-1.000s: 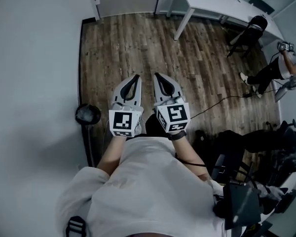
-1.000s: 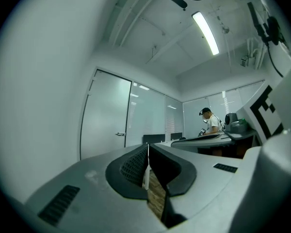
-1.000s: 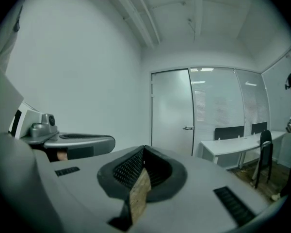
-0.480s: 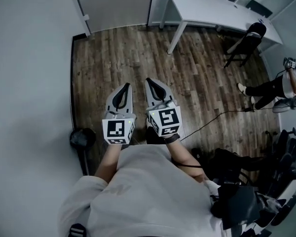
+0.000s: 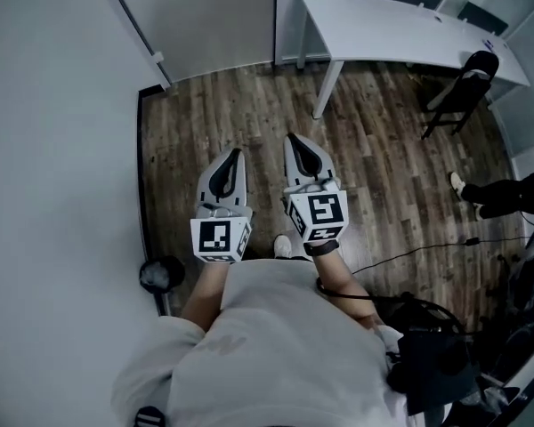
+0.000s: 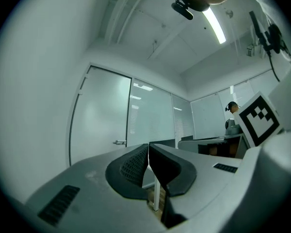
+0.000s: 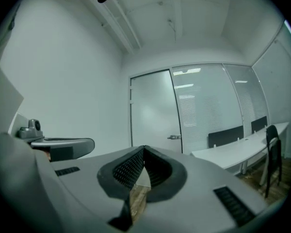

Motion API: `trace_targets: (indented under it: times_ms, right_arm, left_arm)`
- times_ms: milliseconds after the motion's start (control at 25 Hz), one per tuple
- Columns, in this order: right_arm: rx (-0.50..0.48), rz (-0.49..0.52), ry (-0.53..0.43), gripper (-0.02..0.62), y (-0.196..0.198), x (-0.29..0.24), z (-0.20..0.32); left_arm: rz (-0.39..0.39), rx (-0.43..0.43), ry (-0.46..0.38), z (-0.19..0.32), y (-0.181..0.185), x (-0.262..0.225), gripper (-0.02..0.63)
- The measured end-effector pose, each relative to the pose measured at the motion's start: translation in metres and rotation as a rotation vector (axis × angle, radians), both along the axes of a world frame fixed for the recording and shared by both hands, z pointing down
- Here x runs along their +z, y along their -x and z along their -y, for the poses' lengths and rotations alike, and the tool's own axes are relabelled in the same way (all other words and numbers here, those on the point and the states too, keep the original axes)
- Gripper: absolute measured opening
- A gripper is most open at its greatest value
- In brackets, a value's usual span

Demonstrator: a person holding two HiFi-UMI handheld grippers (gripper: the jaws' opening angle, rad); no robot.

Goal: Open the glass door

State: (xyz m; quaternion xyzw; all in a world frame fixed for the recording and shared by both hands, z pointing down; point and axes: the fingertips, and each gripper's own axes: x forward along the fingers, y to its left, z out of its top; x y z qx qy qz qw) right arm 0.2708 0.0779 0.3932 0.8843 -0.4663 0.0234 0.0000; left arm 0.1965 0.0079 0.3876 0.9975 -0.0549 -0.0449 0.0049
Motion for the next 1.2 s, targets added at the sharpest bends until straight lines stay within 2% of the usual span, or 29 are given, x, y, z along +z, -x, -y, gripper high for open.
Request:
trace_targets:
  times_ms: [120, 280, 520, 680, 760, 880, 1080, 1200]
  right_arm:
    - [-0.034, 0.061, 0.017, 0.002, -0.021, 0.015, 0.019]
    - [-0.088, 0.106, 0.078, 0.002, -0.036, 0.050, 0.067]
    - [-0.099, 0.039, 0.104, 0.002, -0.097, 0.047, 0.163]
    - [-0.089, -0.037, 0.077, 0.002, -0.135, 0.018, 0.242]
    - [-0.076, -0.035, 0.068, 0.002, -0.148, 0.015, 0.273]
    - [-0.058, -0.009, 0.083, 0.002, -0.171, 0.022, 0.294]
    - [-0.011, 0.031, 0.122, 0.002, -0.214, 0.039, 0.312]
    - [-0.002, 0.031, 0.121, 0.002, -0.247, 0.045, 0.324]
  left_arm:
    - [0.056, -0.040, 0.036, 0.019, -0.018, 0.015, 0.009]
    - [0.098, -0.042, 0.059, 0.055, -0.046, 0.040, 0.009]
    - [0.056, -0.073, 0.096, 0.165, -0.115, 0.039, 0.009]
    - [-0.008, -0.055, 0.079, 0.251, -0.157, 0.015, 0.009]
    - [-0.011, -0.031, 0.068, 0.281, -0.173, 0.010, 0.009]
    - [0.006, 0.019, 0.047, 0.294, -0.197, 0.014, 0.008]
    - [0.072, 0.112, 0.098, 0.296, -0.240, 0.043, 0.009]
    - [0.066, 0.124, 0.095, 0.306, -0.270, 0.050, 0.009]
